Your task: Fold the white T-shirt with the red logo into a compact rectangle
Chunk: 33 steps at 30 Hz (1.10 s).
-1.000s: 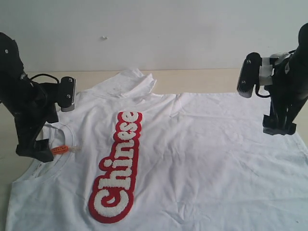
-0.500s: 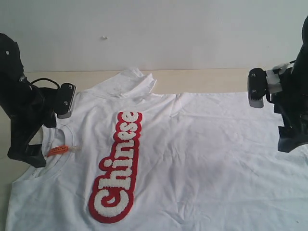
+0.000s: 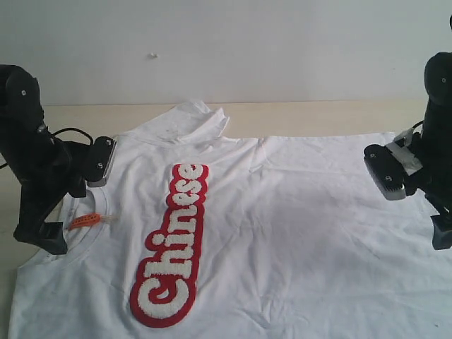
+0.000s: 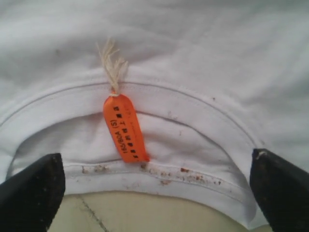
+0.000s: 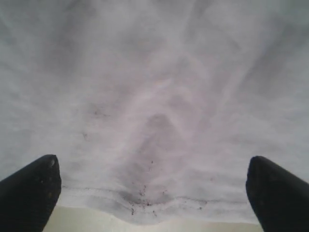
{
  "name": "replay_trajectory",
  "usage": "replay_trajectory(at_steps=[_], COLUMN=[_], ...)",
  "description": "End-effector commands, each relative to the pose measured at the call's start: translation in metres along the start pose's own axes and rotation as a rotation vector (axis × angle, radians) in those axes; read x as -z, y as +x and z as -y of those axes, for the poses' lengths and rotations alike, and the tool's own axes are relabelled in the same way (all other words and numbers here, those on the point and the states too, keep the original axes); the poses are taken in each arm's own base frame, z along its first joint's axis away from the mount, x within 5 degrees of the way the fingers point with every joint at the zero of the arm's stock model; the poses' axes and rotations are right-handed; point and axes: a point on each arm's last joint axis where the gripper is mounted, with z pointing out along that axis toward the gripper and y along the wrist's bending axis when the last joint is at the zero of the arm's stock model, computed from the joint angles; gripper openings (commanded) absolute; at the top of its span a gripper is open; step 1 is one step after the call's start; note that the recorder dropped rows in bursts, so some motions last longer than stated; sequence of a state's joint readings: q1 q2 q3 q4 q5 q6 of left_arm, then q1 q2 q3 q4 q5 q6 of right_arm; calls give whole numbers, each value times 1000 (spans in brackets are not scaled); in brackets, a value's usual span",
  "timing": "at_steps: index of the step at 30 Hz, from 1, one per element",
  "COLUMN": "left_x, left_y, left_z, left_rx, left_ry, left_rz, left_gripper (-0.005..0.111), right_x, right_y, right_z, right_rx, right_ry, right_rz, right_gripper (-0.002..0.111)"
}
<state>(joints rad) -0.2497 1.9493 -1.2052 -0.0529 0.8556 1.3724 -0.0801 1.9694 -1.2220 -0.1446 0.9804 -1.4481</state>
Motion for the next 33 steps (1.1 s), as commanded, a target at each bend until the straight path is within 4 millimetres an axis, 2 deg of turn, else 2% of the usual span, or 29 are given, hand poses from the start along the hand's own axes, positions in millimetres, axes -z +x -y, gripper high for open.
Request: replay_trajectory(at_steps=[1,6,11,21,28,33], left_x=[-1,-12,-23,-40,-43,-43], left_y=[0,-1,0,0,-1,-1], left_z=[-2,-5,-5,-4,-3,-3], left_rx=[-3,4,7,29,43,50], left_ry=[-13,-9,13,56,69,70], left_rz=[1,6,2,-3,8,7], left_gripper=[105,105,105,105,105,95], right_x=[0,-7,-29,-55,-59,-59], right_y=[4,21,17,14,11,14], right_z=[5,10,12,14,13,12], right_rx=[-126,-173,-179,-190,-245,-218], right_ry=[36,65,11,-45,-70,-73], right_rz=[131,190,226,225,244,214], right_gripper=[105,105,105,105,105,100])
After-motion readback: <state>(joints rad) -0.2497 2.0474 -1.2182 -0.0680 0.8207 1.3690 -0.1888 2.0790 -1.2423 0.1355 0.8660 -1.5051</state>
